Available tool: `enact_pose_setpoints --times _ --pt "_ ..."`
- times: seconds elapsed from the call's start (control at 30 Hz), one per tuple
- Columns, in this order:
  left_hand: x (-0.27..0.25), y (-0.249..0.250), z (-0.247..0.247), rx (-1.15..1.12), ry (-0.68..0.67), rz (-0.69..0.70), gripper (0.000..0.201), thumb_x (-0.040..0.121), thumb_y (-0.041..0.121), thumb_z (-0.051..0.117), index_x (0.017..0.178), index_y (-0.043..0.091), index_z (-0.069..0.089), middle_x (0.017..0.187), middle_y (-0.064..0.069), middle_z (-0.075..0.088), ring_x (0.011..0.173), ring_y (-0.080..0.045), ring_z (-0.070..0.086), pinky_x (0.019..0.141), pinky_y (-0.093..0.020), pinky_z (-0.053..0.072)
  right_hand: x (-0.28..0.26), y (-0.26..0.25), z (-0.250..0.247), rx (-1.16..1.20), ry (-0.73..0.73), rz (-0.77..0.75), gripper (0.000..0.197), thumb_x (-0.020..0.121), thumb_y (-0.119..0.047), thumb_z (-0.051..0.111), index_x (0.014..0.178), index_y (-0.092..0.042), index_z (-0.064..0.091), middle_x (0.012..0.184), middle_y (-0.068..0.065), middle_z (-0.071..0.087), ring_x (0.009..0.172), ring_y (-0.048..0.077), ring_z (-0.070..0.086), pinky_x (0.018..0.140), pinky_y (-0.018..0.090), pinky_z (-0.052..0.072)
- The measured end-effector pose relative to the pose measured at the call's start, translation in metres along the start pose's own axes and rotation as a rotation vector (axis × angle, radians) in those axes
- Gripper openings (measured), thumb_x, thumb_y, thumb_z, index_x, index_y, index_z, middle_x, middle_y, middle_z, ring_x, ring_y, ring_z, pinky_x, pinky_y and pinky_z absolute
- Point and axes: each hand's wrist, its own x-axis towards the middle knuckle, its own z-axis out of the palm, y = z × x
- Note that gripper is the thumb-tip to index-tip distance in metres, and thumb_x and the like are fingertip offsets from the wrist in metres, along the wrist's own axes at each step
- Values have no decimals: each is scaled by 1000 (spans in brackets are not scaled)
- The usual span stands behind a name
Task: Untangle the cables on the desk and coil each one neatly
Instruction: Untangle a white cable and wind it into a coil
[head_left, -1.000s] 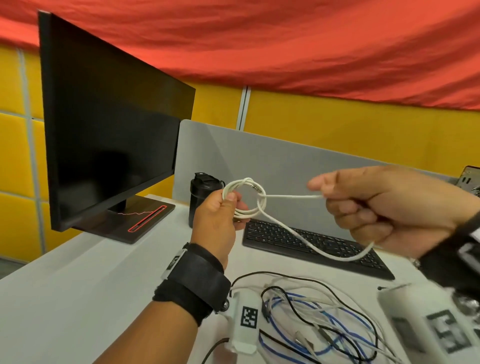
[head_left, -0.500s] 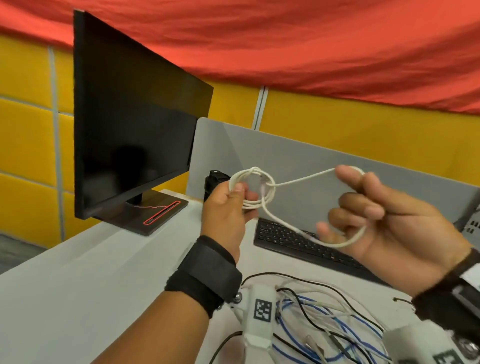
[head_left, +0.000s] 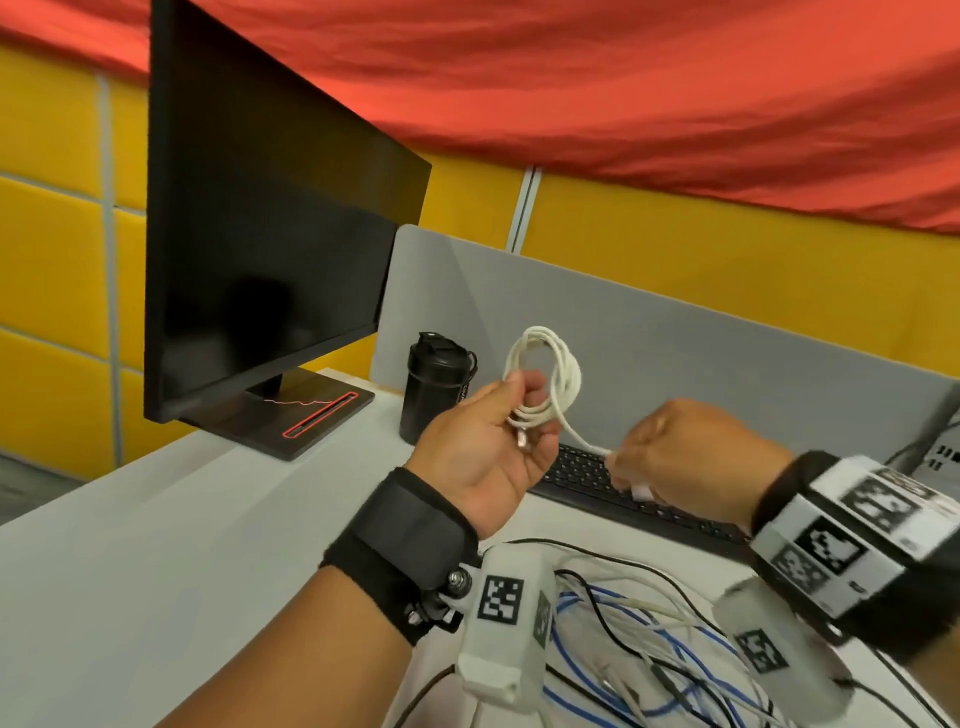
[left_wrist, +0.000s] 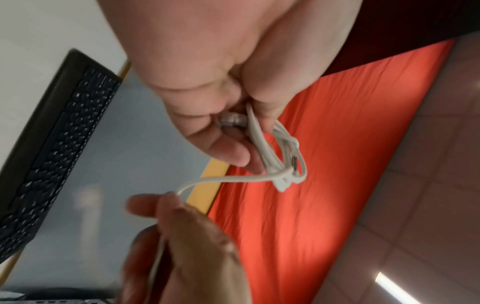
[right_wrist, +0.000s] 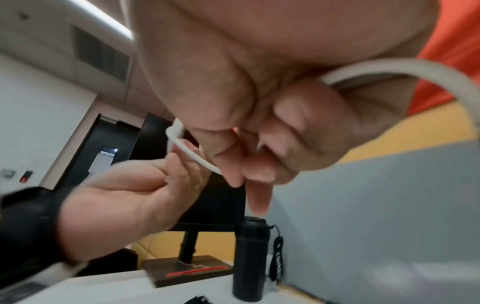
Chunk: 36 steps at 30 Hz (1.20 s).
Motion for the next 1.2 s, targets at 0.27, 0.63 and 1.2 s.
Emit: enact_pose_setpoints --times 0.27,0.63,1.2 --pt "-4 -18 5 595 -107 130 28 106 30 43 106 16 68 107 -17 70 93 -24 65 84 -38 56 19 1 -7 685 103 -69 18 80 -28 78 70 -13 77 57 6 62 50 13 45 45 22 37" --pt "0 -14 -4 843 23 488 24 103 20 50 123 31 58 71 5 60 64 -2 56 64 -25 51 -13 4 -1 382 555 -306 18 82 -32 67 99 -36 74 98 -22 67 85 -6 61 77 20 51" --pt "-9 -16 8 972 -200 481 16 99 37 47 109 28 56 71 10 57 66 -6 53 68 -33 47 -7 -2 -6 1249 21 14 26 84 4 63 106 -11 62 57 7 60 45 12 50 37 18 28"
